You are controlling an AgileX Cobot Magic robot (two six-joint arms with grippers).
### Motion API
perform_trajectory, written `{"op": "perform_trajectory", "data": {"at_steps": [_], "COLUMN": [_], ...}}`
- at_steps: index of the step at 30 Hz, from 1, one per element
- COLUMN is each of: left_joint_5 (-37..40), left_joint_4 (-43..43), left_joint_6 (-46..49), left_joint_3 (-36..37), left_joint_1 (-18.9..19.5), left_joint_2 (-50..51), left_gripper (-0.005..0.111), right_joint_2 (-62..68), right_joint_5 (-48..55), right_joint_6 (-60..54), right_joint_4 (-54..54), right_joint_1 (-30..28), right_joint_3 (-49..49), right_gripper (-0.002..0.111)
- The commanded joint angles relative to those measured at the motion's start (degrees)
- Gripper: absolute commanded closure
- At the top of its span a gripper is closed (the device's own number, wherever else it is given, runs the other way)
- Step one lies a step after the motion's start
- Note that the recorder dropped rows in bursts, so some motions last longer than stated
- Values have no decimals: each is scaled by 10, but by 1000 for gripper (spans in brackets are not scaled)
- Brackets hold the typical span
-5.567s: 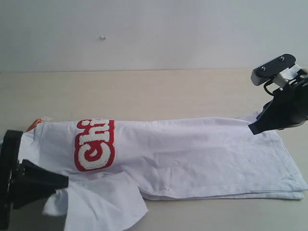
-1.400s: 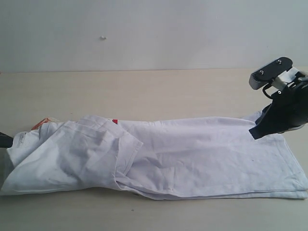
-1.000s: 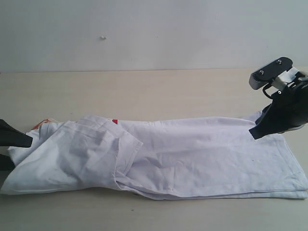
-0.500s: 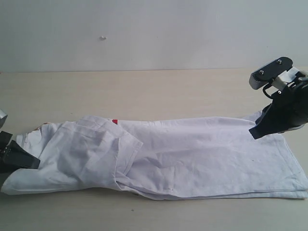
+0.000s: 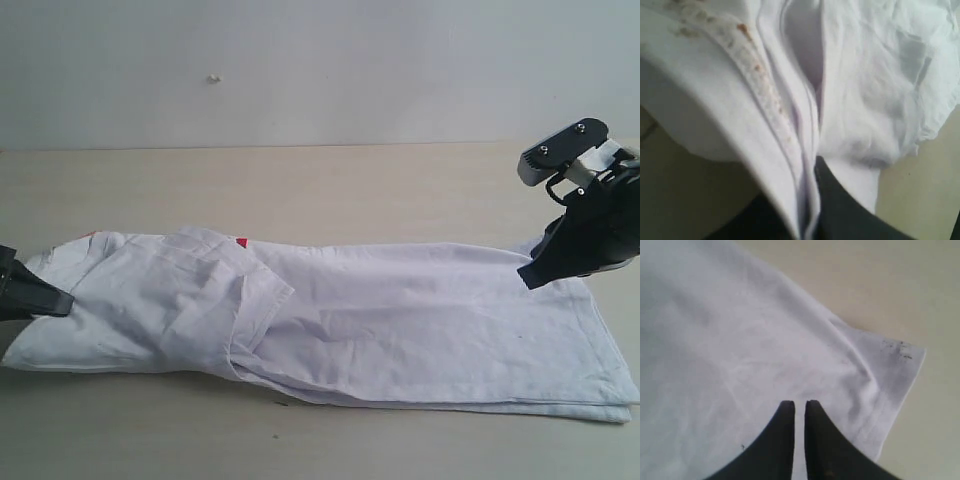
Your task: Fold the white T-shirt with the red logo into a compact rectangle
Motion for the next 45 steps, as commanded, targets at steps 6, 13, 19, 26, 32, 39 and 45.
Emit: {"op": "perform_trajectory", "data": {"at_steps": [6, 13, 19, 26, 32, 39, 45], "left_joint_5": [-13, -73, -88, 55, 55, 55, 55], "left_joint_4": [19, 32, 3, -192, -79, 27, 105], "left_joint_6": [-9, -102, -172, -37, -118, -143, -180], "left_joint_3": [-4, -4, -4, 0, 0, 0, 0], "left_joint_1": [11, 53, 116, 133, 34, -94, -110], "left_joint_2": [-21, -21, -27, -36, -25, -21, -21], "left_gripper": [92, 50, 68, 107, 107, 107, 107], "right_joint_2": [-4, -4, -4, -4, -4, -4, -6], "right_joint_5": [0, 0, 0, -2, -4, -4, -2], "right_joint_6": [-4, -3, -3, -3, -4, -4, -4], "right_joint_4": [9, 9, 9, 9, 12, 23, 23], "right_joint_1": [-2, -2, -2, -2, -2, -2, -2], "right_joint_3": [-3, -3, -3, -3, -3, -3, -3], "right_gripper": [99, 99, 99, 99, 99, 99, 99]}}
